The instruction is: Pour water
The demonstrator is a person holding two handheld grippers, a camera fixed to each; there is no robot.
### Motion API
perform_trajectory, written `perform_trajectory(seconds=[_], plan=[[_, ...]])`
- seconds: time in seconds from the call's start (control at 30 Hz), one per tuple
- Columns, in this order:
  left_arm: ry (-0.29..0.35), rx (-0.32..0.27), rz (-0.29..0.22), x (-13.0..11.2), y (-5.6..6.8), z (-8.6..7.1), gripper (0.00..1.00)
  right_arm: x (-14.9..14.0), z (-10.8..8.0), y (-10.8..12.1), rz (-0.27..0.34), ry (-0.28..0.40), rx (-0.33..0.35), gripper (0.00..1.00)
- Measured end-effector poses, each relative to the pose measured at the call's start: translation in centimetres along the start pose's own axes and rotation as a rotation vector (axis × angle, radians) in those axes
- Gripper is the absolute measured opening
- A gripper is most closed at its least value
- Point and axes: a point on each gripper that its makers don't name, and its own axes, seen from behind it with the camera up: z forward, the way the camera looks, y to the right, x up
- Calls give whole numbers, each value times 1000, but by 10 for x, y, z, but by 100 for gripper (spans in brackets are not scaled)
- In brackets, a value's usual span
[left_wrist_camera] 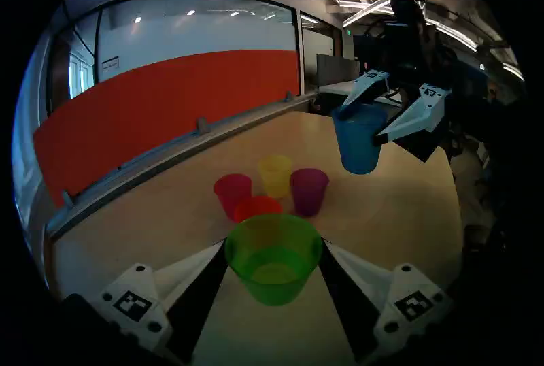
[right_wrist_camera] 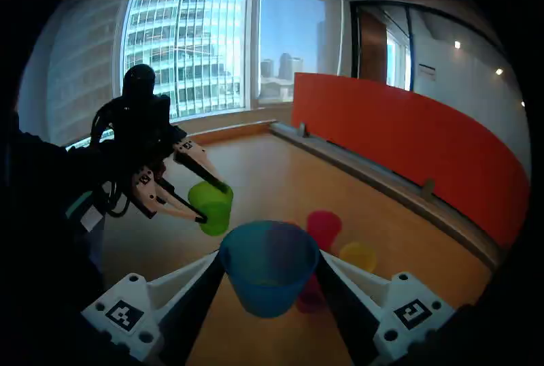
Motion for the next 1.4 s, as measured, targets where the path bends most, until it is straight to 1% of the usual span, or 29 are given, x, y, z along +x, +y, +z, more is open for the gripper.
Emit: perform_trajectory(seconds=[0.17,0.3,0.6,0.8,1.0,1.4], plan=[[-32,-8,8,-11,2,5,88,-12,8,-2,-12,-29,5,93],[-58,-16,4,-19,3,8,88,-22,14,-3,-12,-51,13,93],[-128,-25,-15,-39,-2,19,88,-45,26,-2,-29,-103,19,93],[-164,-37,-23,-52,-3,26,88,-60,35,-3,-24,-135,30,93],[-183,-41,-21,-62,-6,33,88,-72,42,-3,-24,-160,41,93],[-196,-40,-39,-75,-11,40,88,-87,54,-7,-21,-186,54,93]])
